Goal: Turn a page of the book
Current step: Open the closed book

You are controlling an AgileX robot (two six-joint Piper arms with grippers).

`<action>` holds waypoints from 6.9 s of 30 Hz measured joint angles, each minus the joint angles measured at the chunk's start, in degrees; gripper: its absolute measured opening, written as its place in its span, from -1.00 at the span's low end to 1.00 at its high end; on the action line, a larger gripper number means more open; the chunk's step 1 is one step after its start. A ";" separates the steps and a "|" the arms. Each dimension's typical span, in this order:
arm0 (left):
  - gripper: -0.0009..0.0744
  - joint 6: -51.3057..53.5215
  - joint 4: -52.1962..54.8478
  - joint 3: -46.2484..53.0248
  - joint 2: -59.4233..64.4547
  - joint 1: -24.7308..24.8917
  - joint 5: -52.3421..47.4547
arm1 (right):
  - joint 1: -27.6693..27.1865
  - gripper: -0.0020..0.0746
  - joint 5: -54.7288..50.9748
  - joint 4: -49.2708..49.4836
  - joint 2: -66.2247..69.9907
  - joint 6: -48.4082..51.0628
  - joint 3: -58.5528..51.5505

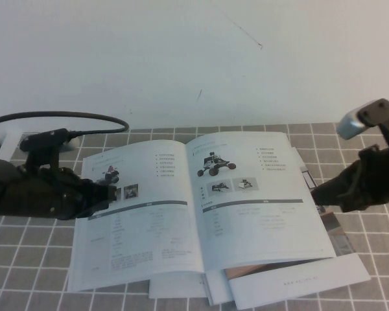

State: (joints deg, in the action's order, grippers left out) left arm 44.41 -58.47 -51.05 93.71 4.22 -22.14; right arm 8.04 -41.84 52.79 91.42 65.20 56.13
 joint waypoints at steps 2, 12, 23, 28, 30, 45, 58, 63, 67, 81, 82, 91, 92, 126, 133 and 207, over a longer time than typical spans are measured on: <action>-0.99 0.02 -0.92 -0.71 2.05 0.22 0.32 | 2.14 -0.95 0.52 -1.09 2.44 0.09 2.54; -0.99 3.87 -6.75 -1.27 9.65 6.78 3.50 | 5.13 -0.85 0.22 -11.23 14.69 -9.22 19.55; -0.99 5.82 -8.93 -1.38 11.71 8.54 5.04 | 5.22 -0.04 -0.02 -19.64 26.29 -22.15 24.78; -0.99 6.79 -9.15 -1.38 11.71 8.54 5.04 | 5.12 -0.01 2.98 -20.69 27.23 -24.66 25.39; -0.99 7.18 -9.25 -1.38 11.71 8.54 5.04 | 4.89 -0.01 2.66 -20.94 27.31 -26.08 26.23; -0.99 7.63 -9.38 -1.38 11.71 8.54 4.81 | 3.02 -0.01 -2.97 -20.91 31.96 -29.14 28.68; -0.99 7.63 -9.49 -1.38 11.71 8.54 3.59 | 2.89 -0.01 -10.33 -16.27 32.47 -29.14 32.74; -0.99 7.63 -9.49 -1.38 11.71 8.54 3.47 | 3.00 -0.01 -12.90 -14.35 32.47 -28.80 36.26; -0.99 7.63 -9.49 -1.38 11.71 8.54 3.47 | 3.00 -0.01 -13.41 -17.29 32.47 -29.64 38.40; -0.99 7.80 -10.97 -1.85 13.36 8.54 1.72 | 3.00 -0.01 -14.24 -25.27 37.21 -35.34 39.12; -0.99 7.78 -11.02 -1.85 13.36 8.54 1.72 | 2.90 -0.01 -14.53 -24.79 37.22 -35.34 39.25; -0.99 8.21 -11.02 -1.85 13.36 8.54 1.58 | 2.64 -0.01 -15.34 -10.92 38.41 -28.44 39.34; -0.99 8.21 -11.02 -1.85 13.36 8.54 1.58 | 2.64 -0.01 -15.63 -9.13 38.41 -27.44 39.34; -0.99 7.39 -2.56 -5.63 7.49 8.54 -1.84 | 1.98 -0.01 -22.11 -20.69 40.46 -33.85 50.17; -0.99 4.05 2.10 -5.76 12.15 8.54 1.54 | 1.98 0.00 -22.21 -25.25 42.26 -37.52 50.17; -0.99 3.56 2.55 -5.97 14.23 8.54 1.19 | 1.46 0.03 -27.23 9.61 42.66 -27.98 57.62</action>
State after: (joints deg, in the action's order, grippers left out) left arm 47.97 -55.93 -57.02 107.94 12.76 -20.95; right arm 9.50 -69.07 62.40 134.08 37.23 113.75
